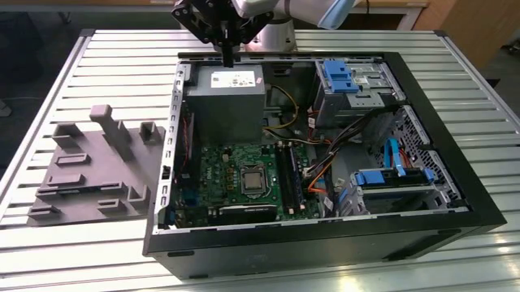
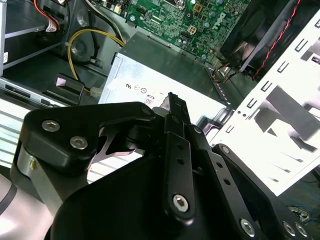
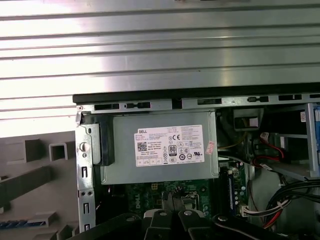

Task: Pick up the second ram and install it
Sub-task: 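Reach for the second ram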

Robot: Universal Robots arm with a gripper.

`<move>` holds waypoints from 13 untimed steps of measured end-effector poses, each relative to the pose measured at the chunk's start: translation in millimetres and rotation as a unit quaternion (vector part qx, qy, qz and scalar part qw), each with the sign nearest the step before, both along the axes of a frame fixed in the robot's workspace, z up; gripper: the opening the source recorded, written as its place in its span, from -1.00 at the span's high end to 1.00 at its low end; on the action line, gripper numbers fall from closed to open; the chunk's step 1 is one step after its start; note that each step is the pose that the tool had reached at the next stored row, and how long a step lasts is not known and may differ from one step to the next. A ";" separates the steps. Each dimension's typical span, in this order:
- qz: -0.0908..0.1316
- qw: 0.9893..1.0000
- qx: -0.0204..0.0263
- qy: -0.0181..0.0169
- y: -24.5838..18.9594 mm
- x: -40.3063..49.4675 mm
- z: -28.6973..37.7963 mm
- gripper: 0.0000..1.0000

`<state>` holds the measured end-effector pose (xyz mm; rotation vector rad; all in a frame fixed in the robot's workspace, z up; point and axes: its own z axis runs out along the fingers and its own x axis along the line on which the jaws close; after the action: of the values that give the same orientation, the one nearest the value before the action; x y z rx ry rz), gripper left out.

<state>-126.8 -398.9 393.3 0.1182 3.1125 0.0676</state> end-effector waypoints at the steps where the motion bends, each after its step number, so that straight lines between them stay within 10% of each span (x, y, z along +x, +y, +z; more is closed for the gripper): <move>1: 0.000 1.000 0.000 0.000 0.0 -0.2 0.0 0.79; 13: 0.000 1.000 0.000 0.000 0.0 -3.8 0.0 0.79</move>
<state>-130.6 -398.9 393.3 0.1180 3.1125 0.0676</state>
